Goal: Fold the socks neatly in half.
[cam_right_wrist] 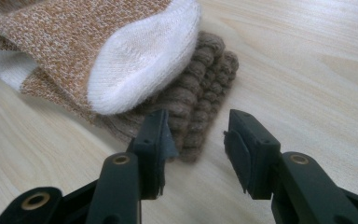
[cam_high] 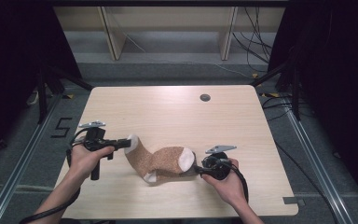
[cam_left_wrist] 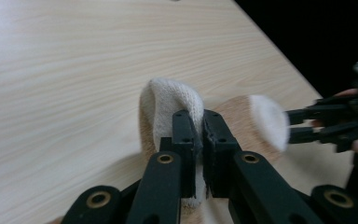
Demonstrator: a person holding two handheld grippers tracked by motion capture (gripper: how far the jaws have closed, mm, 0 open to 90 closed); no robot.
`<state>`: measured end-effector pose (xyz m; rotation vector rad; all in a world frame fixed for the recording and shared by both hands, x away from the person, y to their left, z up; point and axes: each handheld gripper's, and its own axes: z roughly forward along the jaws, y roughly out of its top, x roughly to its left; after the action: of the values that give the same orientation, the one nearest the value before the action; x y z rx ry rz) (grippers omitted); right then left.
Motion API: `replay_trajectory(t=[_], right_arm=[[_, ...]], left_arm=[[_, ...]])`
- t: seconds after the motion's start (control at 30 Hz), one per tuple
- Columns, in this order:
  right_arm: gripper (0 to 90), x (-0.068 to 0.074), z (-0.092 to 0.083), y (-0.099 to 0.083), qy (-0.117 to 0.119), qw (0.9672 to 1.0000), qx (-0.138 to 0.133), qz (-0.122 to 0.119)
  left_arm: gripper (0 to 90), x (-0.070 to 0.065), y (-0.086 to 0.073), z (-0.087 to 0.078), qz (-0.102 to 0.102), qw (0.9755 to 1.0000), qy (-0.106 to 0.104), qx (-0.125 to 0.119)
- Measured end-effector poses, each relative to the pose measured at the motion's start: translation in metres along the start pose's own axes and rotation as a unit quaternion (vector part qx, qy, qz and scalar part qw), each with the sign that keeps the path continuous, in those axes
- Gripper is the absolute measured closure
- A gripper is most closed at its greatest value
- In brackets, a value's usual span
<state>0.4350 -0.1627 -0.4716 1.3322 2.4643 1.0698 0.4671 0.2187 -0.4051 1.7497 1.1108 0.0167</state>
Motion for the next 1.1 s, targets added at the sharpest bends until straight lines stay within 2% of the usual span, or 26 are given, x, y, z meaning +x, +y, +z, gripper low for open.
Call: replay_trajectory(t=[0.1, 0.23, 0.33, 0.37, 0.4, 0.5, 0.53, 0.63, 0.67, 0.7, 0.73, 0.77, 0.83, 0.87, 0.9, 1.0, 1.03, 1.07, 1.1], right_arm=[[58.4, 0.001, 0.001, -0.001, -0.008, 0.9999, -0.007, 0.003], [58.5, 0.001, 0.002, -0.001, -0.006, 1.0, -0.006, 0.001], [58.5, 0.001, 0.002, -0.002, -0.01, 0.9999, -0.003, 0.006], [58.6, 0.001, 0.004, -0.002, -0.009, 0.9999, -0.01, 0.006], [58.7, 0.002, 0.003, -0.002, -0.008, 0.9999, -0.004, 0.005], [58.7, 0.001, 0.003, -0.001, -0.001, 1.0, 0.003, -0.001], [58.7, 0.001, 0.002, -0.001, -0.009, 0.9999, 0.004, 0.002], [58.8, 0.001, 0.002, -0.002, -0.008, 0.9999, 0.001, 0.006], [58.8, 0.001, 0.004, -0.002, -0.009, 0.9999, -0.012, 0.005], [58.8, 0.001, 0.002, -0.002, -0.007, 0.9999, 0.0, 0.008], [58.7, 0.0, 0.002, -0.002, -0.003, 1.0, -0.006, 0.002], [58.7, -0.001, -0.001, -0.001, -0.003, 1.0, -0.002, 0.003], [59.4, -0.003, -0.007, 0.002, -0.003, 0.9999, -0.011, 0.005], [59.8, -0.002, -0.011, 0.003, -0.007, 0.9997, -0.006, 0.024], [60.4, -0.003, -0.015, 0.006, -0.011, 0.9994, -0.018, 0.027], [62.0, -0.002, -0.025, 0.019, -0.008, 0.9986, -0.041, 0.034], [62.1, -0.002, -0.025, 0.026, -0.007, 0.9983, -0.052, 0.025], [62.1, -0.001, -0.026, 0.03, -0.005, 0.9983, -0.05, 0.031], [61.8, 0.0, -0.024, 0.035, -0.004, 0.9981, -0.059, 0.017]], left_arm=[[84.5, -0.025, 0.01, 0.013, 0.015, 0.9994, -0.03, -0.004], [84.5, -0.05, 0.014, 0.034, 0.031, 0.9981, -0.052, 0.011], [84.4, -0.065, 0.012, 0.053, 0.05, 0.9966, -0.06, 0.028], [84.4, -0.069, 0.011, 0.059, 0.056, 0.9962, -0.056, 0.037], [84.3, -0.072, 0.01, 0.066, 0.064, 0.9956, -0.054, 0.043], [84.1, -0.079, 0.002, 0.089, 0.083, 0.9933, -0.048, 0.064], [84.0, -0.081, -0.002, 0.097, 0.088, 0.9925, -0.046, 0.071], [83.9, -0.084, -0.014, 0.12, 0.09, 0.9902, -0.045, 0.096], [83.9, -0.085, -0.018, 0.128, 0.091, 0.9894, -0.046, 0.103], [83.9, -0.085, -0.021, 0.133, 0.093, 0.9891, -0.041, 0.106], [83.8, -0.085, -0.024, 0.138, 0.091, 0.9892, -0.039, 0.108], [83.8, -0.084, -0.026, 0.141, 0.091, 0.9896, -0.035, 0.106], [83.6, -0.083, -0.027, 0.143, 0.094, 0.9892, -0.035, 0.106], [83.6, -0.084, -0.028, 0.143, 0.095, 0.9895, -0.03, 0.104], [83.5, -0.085, -0.029, 0.143, 0.098, 0.9893, -0.03, 0.104], [82.8, -0.088, -0.03, 0.144, 0.119, 0.9867, -0.022, 0.109], [82.5, -0.089, -0.031, 0.145, 0.122, 0.9867, -0.018, 0.106], [82.1, -0.091, -0.032, 0.146, 0.128, 0.9858, -0.015, 0.108], [81.8, -0.092, -0.033, 0.147, 0.133, 0.9851, -0.015, 0.108]])
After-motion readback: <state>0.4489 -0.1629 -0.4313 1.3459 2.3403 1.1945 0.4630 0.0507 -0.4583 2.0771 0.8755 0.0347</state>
